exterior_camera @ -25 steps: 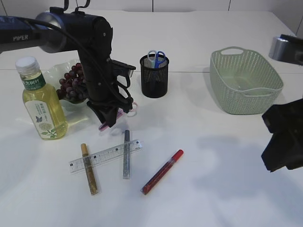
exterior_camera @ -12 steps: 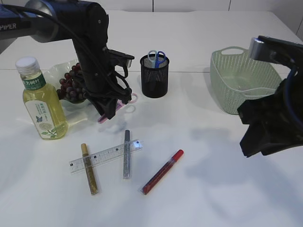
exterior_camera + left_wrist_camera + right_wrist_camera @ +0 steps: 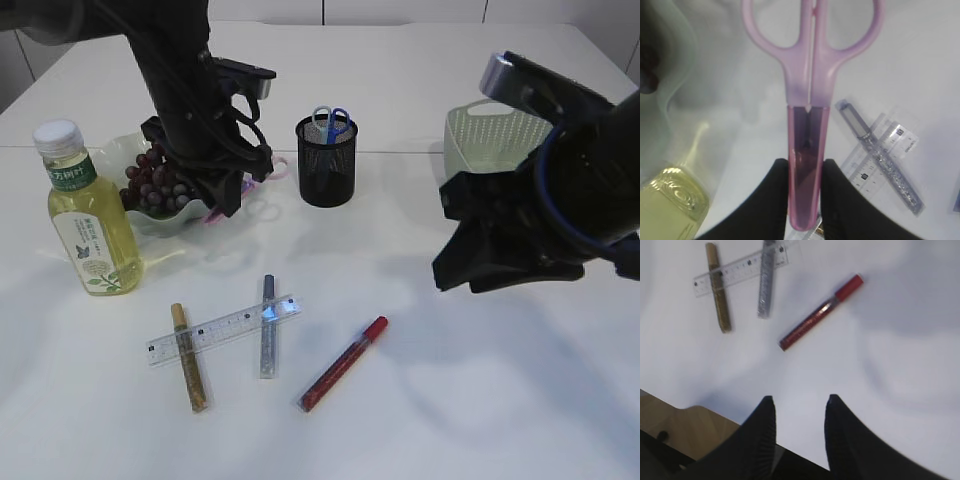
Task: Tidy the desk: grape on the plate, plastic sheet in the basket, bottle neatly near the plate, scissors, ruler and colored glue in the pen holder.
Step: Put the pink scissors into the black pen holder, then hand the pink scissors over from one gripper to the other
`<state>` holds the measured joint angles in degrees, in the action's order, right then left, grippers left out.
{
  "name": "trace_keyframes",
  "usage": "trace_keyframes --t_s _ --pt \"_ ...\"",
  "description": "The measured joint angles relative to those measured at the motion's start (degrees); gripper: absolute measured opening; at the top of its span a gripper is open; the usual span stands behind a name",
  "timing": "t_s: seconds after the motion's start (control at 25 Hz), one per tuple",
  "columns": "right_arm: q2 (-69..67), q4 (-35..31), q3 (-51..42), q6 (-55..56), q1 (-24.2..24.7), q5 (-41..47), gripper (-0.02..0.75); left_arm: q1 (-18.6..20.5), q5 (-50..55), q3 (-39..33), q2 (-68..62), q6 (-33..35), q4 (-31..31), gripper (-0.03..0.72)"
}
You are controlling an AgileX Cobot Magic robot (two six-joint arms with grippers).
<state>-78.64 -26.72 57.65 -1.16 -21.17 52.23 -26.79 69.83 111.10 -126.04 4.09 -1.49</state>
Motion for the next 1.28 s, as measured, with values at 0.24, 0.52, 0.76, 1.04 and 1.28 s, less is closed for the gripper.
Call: trace_keyframes --t_s 0.24,0.52,0.76,1.04,1.28 --pt "-0.7 -10.4 0.0 -5.7 0.0 -8.0 0.279 0.0 0.2 0.0 2.9 -0.3 -0.5 0.141" --pt "-0.7 -23.0 0.0 -12.8 0.0 -17.6 0.279 0.0 0.5 0.0 6.2 -0.4 -2.6 0.141" --pt "-0.8 -29.2 0.0 -15.5 0.0 -23.5 0.279 0.0 1.1 0.0 9.4 -0.5 -6.8 0.141" --pt "-1.3 -34.2 0.0 -16.0 0.0 -29.3 0.279 0.0 1.2 0.0 10.2 -0.5 -11.9 0.141" --pt "-4.8 -38.5 0.0 -17.5 0.0 -30.0 0.279 -0.8 1.2 0.0 10.3 -0.1 -16.8 0.141"
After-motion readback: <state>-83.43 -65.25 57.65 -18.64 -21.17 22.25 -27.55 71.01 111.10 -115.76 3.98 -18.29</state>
